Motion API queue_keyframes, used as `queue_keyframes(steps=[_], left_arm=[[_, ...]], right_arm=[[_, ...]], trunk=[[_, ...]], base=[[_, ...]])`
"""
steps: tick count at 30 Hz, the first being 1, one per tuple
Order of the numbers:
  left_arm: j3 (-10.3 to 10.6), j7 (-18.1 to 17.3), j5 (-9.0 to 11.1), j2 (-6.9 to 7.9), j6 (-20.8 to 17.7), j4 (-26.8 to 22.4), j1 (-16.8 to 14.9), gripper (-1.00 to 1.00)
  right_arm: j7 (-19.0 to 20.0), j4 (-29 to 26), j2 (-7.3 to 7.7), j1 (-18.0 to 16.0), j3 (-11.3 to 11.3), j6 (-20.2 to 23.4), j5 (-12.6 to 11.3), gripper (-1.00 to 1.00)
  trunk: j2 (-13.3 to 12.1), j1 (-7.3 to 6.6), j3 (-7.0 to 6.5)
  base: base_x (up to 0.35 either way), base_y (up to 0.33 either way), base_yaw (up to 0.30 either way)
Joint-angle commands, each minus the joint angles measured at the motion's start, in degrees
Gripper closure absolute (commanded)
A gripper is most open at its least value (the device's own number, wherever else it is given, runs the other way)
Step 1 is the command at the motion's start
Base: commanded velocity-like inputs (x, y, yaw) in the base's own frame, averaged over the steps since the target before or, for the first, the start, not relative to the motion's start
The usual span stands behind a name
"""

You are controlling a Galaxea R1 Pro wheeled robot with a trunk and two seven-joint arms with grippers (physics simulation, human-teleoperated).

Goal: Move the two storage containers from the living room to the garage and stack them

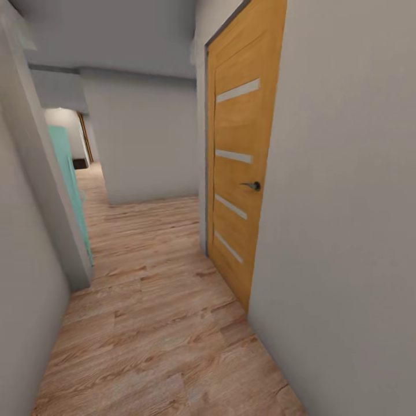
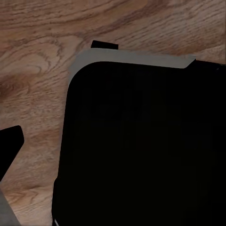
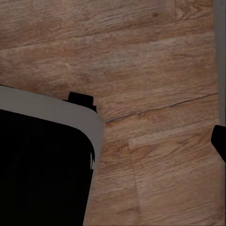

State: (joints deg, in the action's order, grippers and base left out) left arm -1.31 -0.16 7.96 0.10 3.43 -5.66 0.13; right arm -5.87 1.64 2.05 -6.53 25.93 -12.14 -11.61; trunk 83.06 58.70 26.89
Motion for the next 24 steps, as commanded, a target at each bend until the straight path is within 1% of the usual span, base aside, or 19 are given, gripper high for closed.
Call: queue_keyframes(steps=[1, 10, 13, 15, 24], left_arm=[[-0.1, 0.0, 0.4, -0.01, 0.1, -0.1, 0.0, -1.00], [-0.1, 0.0, 0.4, -0.01, 0.0, -0.1, 0.0, -1.00], [-0.1, 0.0, 0.4, -0.01, 0.0, -0.1, 0.0, -1.00], [-0.1, 0.0, 0.4, -0.01, 0.1, -0.1, 0.0, -1.00], [-0.1, 0.1, 0.4, -0.01, 0.1, -0.1, 0.0, -1.00]], right_arm=[[0.0, 0.2, -0.03, -0.1, 0.5, -0.3, -0.5, -1.00], [0.0, 0.2, -0.05, -0.1, 0.3, -0.3, -0.5, -1.00], [0.0, 0.1, -0.19, -0.1, 0.4, -0.3, -0.4, -1.00], [0.0, 0.1, 0.01, -0.1, 0.8, -0.4, 0.5, -1.00], [0.0, 0.1, -0.17, -0.1, 0.8, -0.4, 0.5, -1.00]], trunk=[[0.0, 0.03, 0.05], [0.0, 0.03, 0.05], [0.0, 0.03, 0.05], [0.0, 0.03, 0.05], [0.0, 0.03, 0.05]], base=[[0.290, 0.000, 0.268], [0.290, 0.000, 0.266], [0.292, 0.000, 0.055], [0.292, 0.000, 0.007], [0.292, 0.000, 0.000]])
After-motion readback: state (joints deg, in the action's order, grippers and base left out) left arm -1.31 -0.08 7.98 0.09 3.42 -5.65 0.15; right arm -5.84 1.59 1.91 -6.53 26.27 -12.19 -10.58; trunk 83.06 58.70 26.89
